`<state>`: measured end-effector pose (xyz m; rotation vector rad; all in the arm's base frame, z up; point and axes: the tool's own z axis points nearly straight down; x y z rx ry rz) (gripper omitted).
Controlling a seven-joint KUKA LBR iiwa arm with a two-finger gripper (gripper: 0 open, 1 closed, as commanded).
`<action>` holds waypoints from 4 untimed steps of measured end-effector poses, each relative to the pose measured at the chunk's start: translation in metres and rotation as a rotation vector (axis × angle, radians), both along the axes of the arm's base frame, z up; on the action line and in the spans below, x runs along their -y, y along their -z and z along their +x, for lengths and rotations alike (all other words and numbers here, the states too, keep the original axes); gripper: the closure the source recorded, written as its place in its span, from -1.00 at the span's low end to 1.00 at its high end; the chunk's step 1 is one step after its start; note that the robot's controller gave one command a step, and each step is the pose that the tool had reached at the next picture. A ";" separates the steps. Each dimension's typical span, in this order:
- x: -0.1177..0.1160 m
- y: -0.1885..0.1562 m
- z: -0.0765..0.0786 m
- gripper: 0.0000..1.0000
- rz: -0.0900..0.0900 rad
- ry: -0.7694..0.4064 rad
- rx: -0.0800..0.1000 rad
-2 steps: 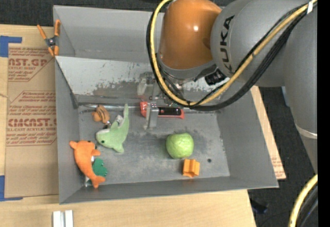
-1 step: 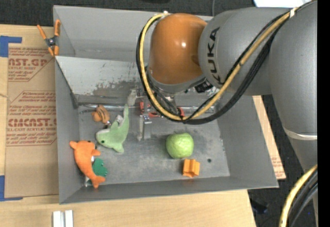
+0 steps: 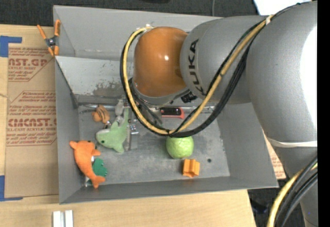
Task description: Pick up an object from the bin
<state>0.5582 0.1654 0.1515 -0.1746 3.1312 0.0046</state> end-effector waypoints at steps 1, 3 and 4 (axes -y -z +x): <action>0.002 0.024 -0.015 -1.00 -0.002 -0.235 0.000; -0.031 0.056 -0.025 1.00 0.002 0.081 0.004; -0.031 0.056 -0.025 1.00 0.002 0.080 0.004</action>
Offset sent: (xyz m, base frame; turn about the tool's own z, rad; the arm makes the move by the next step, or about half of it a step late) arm -0.0295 0.0333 -0.0635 0.2176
